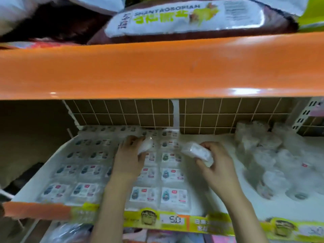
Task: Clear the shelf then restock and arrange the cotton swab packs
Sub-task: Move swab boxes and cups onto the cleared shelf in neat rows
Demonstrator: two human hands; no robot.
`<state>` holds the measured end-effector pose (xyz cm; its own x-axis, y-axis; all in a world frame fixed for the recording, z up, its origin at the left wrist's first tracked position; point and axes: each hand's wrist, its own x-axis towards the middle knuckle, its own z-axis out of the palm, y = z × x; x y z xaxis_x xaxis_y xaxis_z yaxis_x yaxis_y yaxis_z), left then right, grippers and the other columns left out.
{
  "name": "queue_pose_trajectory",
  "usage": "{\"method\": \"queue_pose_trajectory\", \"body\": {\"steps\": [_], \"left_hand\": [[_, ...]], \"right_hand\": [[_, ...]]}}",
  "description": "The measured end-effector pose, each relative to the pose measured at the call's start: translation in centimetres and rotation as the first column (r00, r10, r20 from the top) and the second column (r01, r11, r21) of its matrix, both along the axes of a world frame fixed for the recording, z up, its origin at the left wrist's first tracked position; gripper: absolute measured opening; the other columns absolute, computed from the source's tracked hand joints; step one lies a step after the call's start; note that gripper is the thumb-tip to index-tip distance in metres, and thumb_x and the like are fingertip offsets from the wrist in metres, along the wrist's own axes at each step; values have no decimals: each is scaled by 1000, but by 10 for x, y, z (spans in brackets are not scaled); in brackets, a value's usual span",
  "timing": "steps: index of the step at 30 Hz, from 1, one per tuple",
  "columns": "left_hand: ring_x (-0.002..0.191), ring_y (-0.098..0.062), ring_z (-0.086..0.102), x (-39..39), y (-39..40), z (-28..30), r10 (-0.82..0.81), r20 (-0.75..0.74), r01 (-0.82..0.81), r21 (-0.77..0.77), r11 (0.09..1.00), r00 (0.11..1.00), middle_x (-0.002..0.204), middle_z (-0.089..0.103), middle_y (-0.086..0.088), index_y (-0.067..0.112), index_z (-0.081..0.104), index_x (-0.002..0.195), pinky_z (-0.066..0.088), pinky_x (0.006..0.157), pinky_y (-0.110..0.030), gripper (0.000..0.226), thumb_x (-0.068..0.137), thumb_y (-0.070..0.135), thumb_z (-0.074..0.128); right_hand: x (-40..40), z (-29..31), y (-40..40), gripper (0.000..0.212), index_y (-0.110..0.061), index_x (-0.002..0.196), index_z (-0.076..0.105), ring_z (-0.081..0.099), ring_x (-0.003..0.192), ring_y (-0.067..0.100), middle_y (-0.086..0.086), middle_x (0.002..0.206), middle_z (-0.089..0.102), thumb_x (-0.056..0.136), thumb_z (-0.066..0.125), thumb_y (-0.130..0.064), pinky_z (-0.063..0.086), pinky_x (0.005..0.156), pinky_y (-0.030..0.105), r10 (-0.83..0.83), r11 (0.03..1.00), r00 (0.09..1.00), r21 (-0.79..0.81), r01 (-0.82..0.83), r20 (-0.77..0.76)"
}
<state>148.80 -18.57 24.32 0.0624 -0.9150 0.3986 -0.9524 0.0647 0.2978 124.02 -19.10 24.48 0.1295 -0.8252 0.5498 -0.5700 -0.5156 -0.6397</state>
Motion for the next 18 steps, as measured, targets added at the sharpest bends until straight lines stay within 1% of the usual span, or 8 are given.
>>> {"method": "queue_pose_trajectory", "body": {"steps": [1, 3, 7, 10, 13, 15, 17, 18], "left_hand": [[100, -42, 57, 2, -8, 3, -5, -2, 5, 1, 1000, 1000, 117, 59, -19, 8, 59, 123, 48, 83, -45, 44, 80, 5, 67], [111, -31, 55, 2, -27, 6, -20, 14, 20, 14, 1000, 1000, 127, 56, -10, 14, 53, 131, 44, 89, -36, 42, 89, 12, 58], [115, -22, 53, -3, -70, 6, -47, 157, 34, 84, 996, 987, 129, 55, -4, 20, 44, 136, 41, 89, -30, 40, 96, 20, 46], [115, -26, 53, -2, -93, -9, -63, 201, 55, 43, 998, 978, 126, 58, -7, 18, 51, 131, 42, 91, -35, 39, 93, 13, 51], [103, -34, 59, 1, -106, -24, -112, 180, 119, -29, 992, 977, 109, 65, -12, 13, 63, 117, 48, 84, -42, 39, 80, 2, 65], [97, -37, 60, 5, -113, -31, -149, 183, 163, -63, 985, 972, 102, 67, -13, 10, 67, 110, 49, 82, -44, 41, 71, -4, 69], [101, -36, 57, 8, -115, -34, -156, 211, 169, -45, 985, 965, 105, 66, -13, 10, 66, 110, 46, 88, -44, 47, 66, -6, 70], [107, -34, 54, 10, -115, -35, -150, 231, 158, -18, 987, 961, 111, 64, -11, 11, 64, 115, 42, 94, -43, 50, 67, -4, 70]], "right_hand": [[1, -2, 2, 35, -21, 97, 57, 52, 85, 17, -5, 90, 53, 72, 71, -2, 36, 70, 21, -22, 1000, 1000, 7, 22, -6], [3, -5, 5, 34, -20, 99, 57, 53, 85, 16, -4, 92, 54, 73, 71, -4, 36, 71, 17, -57, 998, 998, 13, 57, -9], [0, -13, 12, 36, -21, 100, 53, 53, 83, 10, -3, 94, 57, 75, 71, -4, 36, 70, 6, -152, 983, 987, 109, 146, 52], [-6, -17, 15, 32, -21, 95, 52, 52, 80, 8, -1, 91, 57, 74, 70, -4, 35, 70, 4, -198, 976, 979, 97, 193, 40], [-10, -20, 20, 30, -21, 93, 52, 46, 77, 3, 0, 89, 57, 72, 67, -5, 33, 72, 2, -237, 969, 971, 79, 234, 30], [-11, -21, 22, 26, -21, 92, 53, 45, 78, 3, 0, 88, 56, 69, 62, -12, 32, 73, 2, -250, 966, 968, 77, 247, 25], [-9, -22, 22, 26, -19, 92, 54, 45, 78, 2, 1, 88, 56, 67, 60, -15, 31, 73, 2, -253, 964, 967, 86, 251, 7], [-8, -22, 21, 26, -17, 93, 55, 44, 78, 2, 1, 88, 56, 68, 60, -16, 30, 73, 1, -253, 964, 968, 86, 252, -6]]}}
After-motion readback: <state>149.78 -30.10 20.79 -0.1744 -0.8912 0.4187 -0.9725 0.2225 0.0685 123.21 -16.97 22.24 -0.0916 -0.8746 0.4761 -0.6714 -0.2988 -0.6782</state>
